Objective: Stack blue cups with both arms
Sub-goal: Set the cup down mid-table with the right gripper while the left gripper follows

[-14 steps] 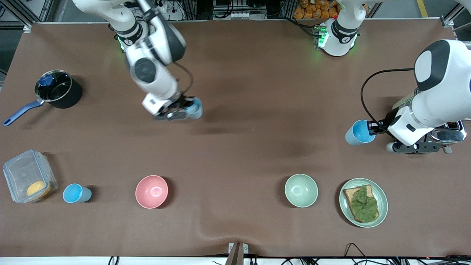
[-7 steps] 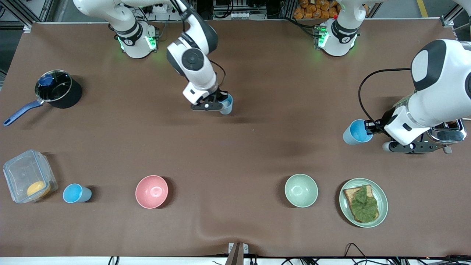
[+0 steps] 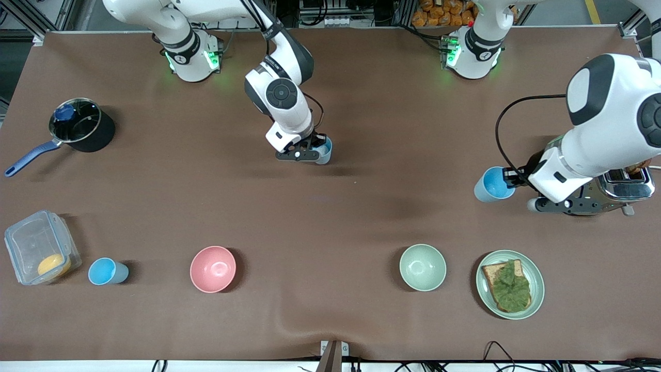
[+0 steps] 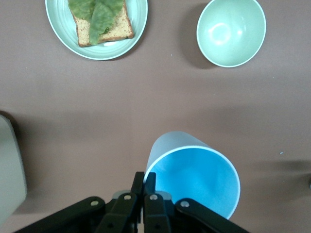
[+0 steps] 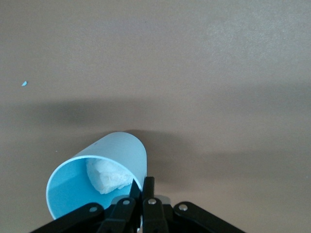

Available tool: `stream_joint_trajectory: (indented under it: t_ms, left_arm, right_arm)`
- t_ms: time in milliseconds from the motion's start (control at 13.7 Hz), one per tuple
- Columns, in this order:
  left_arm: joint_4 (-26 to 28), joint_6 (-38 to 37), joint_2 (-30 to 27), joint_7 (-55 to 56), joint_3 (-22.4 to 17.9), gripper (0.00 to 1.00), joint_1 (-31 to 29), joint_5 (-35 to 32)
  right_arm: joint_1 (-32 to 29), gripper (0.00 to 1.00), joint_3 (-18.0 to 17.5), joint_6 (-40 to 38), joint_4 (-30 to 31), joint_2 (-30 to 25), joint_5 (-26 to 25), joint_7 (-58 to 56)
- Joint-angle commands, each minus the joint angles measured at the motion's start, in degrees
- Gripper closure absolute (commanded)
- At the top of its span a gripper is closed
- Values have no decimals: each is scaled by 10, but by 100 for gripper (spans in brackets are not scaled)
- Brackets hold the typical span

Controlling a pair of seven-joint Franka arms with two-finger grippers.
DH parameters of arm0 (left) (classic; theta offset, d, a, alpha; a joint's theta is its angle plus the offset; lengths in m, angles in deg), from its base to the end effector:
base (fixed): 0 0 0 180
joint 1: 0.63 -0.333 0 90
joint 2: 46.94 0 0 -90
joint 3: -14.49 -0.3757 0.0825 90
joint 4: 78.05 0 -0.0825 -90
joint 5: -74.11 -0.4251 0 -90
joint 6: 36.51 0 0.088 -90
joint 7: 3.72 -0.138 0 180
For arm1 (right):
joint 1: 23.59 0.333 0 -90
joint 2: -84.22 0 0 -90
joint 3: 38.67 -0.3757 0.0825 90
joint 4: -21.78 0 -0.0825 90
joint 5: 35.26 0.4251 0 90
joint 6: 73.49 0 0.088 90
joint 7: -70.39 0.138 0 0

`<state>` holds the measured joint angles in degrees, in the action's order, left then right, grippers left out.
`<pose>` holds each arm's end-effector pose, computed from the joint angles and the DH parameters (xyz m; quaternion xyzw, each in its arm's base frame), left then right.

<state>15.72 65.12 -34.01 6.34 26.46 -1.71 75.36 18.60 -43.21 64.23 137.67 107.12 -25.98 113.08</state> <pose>0.6595 -0.1183 0.4955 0.9985 -0.0030 -0.0473 0.0257 0.4433 0.4756 0.2431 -0.9972 0.0282 0.0555 0.0426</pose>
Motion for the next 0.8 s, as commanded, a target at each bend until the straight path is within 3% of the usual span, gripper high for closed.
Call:
stream_joint_trajectory:
  t_ms: [0, 73, 218, 437, 510, 583, 728]
  left_arm:
    - [-10, -10, 2, 22, 2, 100, 13, 9]
    - [-10, -10, 2, 28, 2, 100, 13, 9]
    - [-10, -10, 2, 37, 5, 100, 18, 9]
    - [-11, -10, 2, 59, 19, 100, 19, 9]
    - [-11, -10, 2, 70, 24, 100, 19, 9]
    - [-11, -10, 3, 81, 26, 100, 21, 9]
    - [-11, -9, 7, 117, 29, 100, 39, 9]
  right_arm:
    - [8, 82, 6, -7, -13, 6, 11, 12]
    - [6, 57, 6, -10, -14, 5, 11, 12]
    - [-1, 37, 6, -24, -23, 2, 11, 9]
    - [-27, 20, 10, -161, -114, 0, 10, 7]
    - [-49, 5, 10, -232, -159, -3, 7, 6]
    - [-72, 0, 11, -293, -207, -5, 3, 2]
    - [-102, 0, 10, -334, -250, -12, -24, -23]
